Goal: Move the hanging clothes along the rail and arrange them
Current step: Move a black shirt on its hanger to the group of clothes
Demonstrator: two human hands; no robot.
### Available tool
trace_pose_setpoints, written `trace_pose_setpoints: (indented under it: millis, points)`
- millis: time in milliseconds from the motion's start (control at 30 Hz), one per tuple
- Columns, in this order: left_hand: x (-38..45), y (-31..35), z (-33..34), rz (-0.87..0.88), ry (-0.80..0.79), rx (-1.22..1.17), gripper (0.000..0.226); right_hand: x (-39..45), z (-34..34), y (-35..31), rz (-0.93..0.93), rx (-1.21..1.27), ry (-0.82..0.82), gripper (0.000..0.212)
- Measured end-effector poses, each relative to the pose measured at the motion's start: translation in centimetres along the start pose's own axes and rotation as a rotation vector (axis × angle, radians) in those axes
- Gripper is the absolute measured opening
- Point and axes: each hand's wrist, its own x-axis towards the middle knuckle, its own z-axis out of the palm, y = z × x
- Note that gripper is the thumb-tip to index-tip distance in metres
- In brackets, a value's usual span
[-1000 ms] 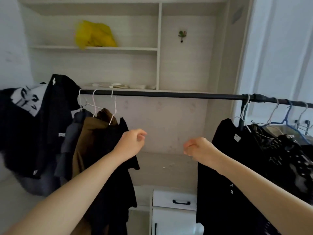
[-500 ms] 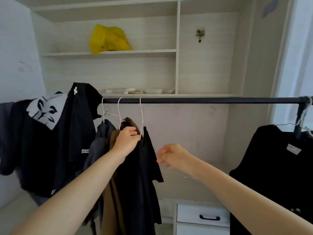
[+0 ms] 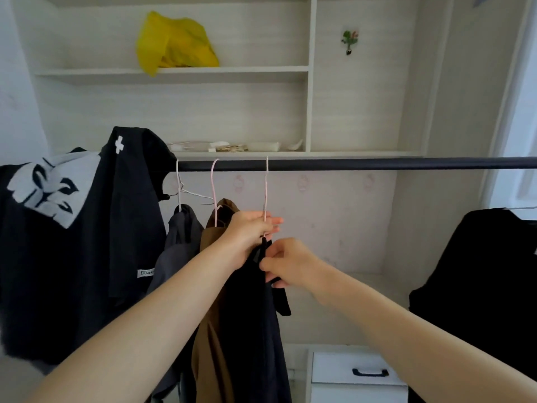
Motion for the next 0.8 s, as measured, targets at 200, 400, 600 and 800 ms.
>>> trace_pose_setpoints:
  millis: [200, 400, 600, 800]
  points:
    - [3.0, 1.4, 1.2, 0.056, -0.051, -0.004, 0.018, 1.6, -2.5, -1.5, -0.004, 0.077, 0.073, 0.007]
    - [4.6, -1.4, 2.5, -0.025, -0.070, 0.090, 0.015, 2.3, -2.8, 1.1, 0.117, 0.098, 0.023, 0.008]
    - [2.9, -2.4, 3.5, -0.125, -0.181, 0.283, 0.028, 1.0, -5.2, 3.4, 0.154, 0.063, -0.032, 0.009]
    - [-0.5, -1.9, 4.5, -0.145, -0.295, 0.381, 0.033, -0.4, -10.2, 6.4, 0.163, -0.032, 0.189, 0.011]
